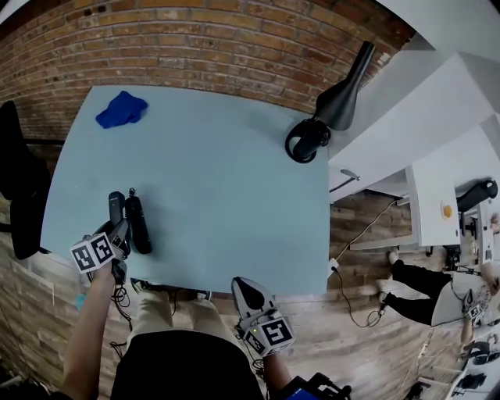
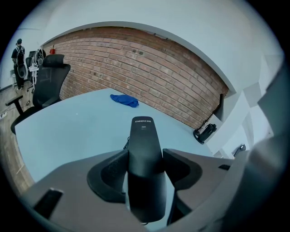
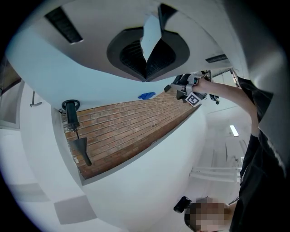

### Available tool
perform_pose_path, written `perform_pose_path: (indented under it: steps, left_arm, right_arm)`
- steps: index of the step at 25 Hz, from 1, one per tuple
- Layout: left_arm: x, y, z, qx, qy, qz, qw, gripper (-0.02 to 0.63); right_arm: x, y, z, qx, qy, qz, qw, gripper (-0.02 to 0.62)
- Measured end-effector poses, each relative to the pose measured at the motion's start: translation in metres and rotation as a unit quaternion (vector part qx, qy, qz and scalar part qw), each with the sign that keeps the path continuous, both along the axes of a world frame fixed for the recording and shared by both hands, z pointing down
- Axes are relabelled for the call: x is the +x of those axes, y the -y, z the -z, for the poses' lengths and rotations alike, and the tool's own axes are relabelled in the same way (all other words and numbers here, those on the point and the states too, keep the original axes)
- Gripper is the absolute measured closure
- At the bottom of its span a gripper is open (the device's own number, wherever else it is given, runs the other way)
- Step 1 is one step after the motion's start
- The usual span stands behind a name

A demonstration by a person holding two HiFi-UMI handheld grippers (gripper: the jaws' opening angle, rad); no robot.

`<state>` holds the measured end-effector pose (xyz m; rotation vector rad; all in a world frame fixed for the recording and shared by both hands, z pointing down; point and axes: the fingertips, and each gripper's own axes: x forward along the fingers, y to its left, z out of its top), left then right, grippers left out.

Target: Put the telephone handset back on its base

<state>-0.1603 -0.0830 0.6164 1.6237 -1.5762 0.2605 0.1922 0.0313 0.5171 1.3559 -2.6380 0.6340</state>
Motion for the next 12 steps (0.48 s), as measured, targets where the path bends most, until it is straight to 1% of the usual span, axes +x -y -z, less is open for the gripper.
perform_pose_path:
  steps: [3,7,10,12]
  left_arm:
    - [0.008,0.006,-0.012,-0.012,0.002,0.006,0.9999,0.341]
    - [0.015,0.01,-0.027,-0.037,0.022,0.011,0.999,0.341]
    - [0.018,0.014,-0.037,-0.048,0.026,0.019,0.9983,0.341]
    - [0.018,0.015,-0.042,-0.053,0.027,0.025,0.9979,0.341]
  right_arm:
    - [0.01,-0.005,-0.005,-0.004,0.003,-0.011,1.0,0.577]
    - [0.022,-0.01,-0.013,-0.026,-0.03,-0.013,0.999,0.577]
    - [0.026,-0.01,-0.015,-0.033,-0.03,-0.016,0.999,0.577]
    - [0.027,-0.009,-0.015,-0.026,-0.027,-0.015,0.999,0.577]
